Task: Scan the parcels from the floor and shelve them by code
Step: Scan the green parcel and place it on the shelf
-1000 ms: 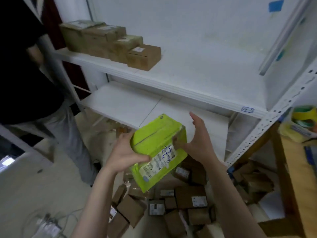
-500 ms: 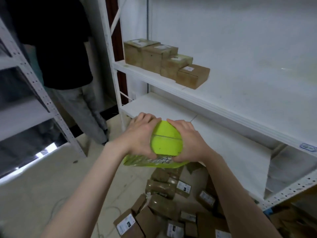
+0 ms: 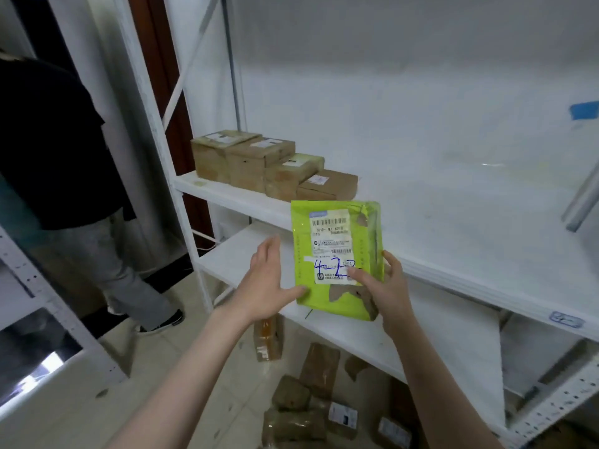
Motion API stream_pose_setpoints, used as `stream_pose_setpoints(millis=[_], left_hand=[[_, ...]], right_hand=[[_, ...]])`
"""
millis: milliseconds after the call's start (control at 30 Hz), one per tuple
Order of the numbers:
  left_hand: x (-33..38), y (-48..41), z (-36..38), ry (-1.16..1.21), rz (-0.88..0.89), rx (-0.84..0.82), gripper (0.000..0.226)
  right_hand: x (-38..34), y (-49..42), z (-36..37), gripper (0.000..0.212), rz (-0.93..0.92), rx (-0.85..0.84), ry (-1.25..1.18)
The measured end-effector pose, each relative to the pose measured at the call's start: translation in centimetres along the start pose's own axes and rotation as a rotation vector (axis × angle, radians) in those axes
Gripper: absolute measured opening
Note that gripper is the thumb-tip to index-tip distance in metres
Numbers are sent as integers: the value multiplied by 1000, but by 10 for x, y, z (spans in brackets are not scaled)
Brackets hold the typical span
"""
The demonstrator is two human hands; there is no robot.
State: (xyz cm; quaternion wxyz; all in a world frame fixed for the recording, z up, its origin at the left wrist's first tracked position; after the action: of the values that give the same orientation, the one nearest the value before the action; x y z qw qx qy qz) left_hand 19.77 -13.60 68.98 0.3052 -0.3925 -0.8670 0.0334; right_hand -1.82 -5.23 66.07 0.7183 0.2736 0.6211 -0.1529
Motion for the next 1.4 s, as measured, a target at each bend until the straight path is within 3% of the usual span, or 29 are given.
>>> stream_pose_setpoints(millis=[233,500,700,833,1033,1400], left_hand=[[17,-101,53,274,154,-56,84],[22,-189,100,339,152,13,91],[17,-225,126,170,23,-100,70],[15,-245,126,29,-3,-117,67],[3,-277,121,-158,-100,-201,61],[-7,-337,128,-415,-203,-188,52]], right_hand=[[-15,-80,-28,74,212,123,-133],[-26,-157,-50,43,288,248,-48],[-16,-181,-48,66,224,329,147],[-19,-202,-46,51,180,354,243],[-26,-231,-31,58,169,387,360],[-39,-289,-6,59,153,396,475]])
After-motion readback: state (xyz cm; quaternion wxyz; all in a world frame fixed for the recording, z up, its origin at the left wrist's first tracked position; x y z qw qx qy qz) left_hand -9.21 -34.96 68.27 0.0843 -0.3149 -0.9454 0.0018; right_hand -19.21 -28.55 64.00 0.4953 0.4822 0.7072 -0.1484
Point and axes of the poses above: each hand's wrist, its own y-axis away from the middle knuckle, its own z-axis out of the palm, x = y × z, the point moved 2 cm from there along -y, towards the middle knuckle, and after that the axes turned 14 degrees about z, right-handed, at the moved point
